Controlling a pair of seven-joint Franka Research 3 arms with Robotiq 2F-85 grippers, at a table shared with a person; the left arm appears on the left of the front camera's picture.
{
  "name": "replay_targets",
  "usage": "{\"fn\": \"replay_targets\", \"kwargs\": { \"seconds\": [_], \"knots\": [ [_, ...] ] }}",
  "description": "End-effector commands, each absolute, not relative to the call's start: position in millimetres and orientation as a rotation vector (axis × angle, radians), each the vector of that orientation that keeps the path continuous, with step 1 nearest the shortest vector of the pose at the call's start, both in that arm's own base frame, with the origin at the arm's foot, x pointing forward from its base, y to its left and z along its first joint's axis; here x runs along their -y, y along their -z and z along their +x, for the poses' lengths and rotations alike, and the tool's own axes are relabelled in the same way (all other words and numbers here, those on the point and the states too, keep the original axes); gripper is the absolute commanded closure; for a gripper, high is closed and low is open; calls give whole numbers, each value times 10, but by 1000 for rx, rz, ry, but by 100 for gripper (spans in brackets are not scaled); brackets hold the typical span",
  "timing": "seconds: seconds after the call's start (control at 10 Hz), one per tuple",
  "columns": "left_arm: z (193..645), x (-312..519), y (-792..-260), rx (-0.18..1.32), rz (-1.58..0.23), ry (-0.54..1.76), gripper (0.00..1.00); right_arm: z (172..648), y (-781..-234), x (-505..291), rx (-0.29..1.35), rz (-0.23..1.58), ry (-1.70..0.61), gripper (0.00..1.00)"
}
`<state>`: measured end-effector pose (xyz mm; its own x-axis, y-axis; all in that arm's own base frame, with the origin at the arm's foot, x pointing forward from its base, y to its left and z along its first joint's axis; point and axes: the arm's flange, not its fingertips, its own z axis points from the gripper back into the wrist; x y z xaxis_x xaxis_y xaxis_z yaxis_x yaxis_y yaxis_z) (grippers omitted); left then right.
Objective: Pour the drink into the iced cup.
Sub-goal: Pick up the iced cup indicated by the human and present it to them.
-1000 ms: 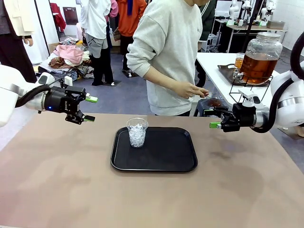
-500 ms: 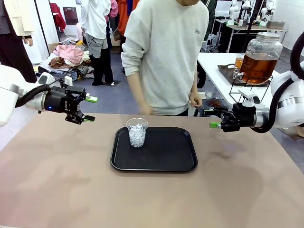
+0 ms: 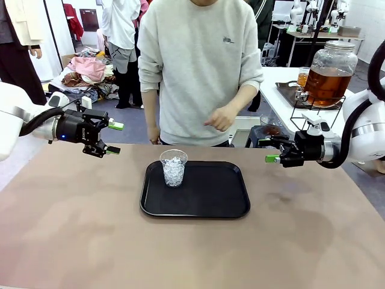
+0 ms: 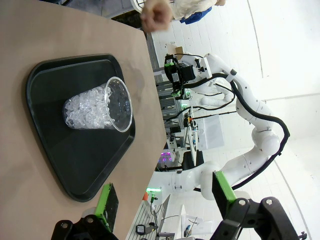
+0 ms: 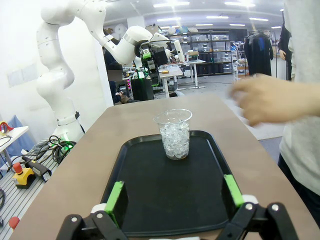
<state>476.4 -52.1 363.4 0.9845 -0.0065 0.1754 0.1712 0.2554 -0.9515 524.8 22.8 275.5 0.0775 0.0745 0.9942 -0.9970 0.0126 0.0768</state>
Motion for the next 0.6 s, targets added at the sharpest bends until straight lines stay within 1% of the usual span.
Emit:
{"fn": "replay_targets", "kwargs": {
  "seconds": [0.0,0.5],
  "knots": [
    [4754,516,-3640,148,-1310,121,0,5278,-2787,-237,1107,1179,-1189,0],
    [4754,516,-3640,148,-1310,121,0,5278,-2787,-237,1107,1179,-1189,0]
  ]
}}
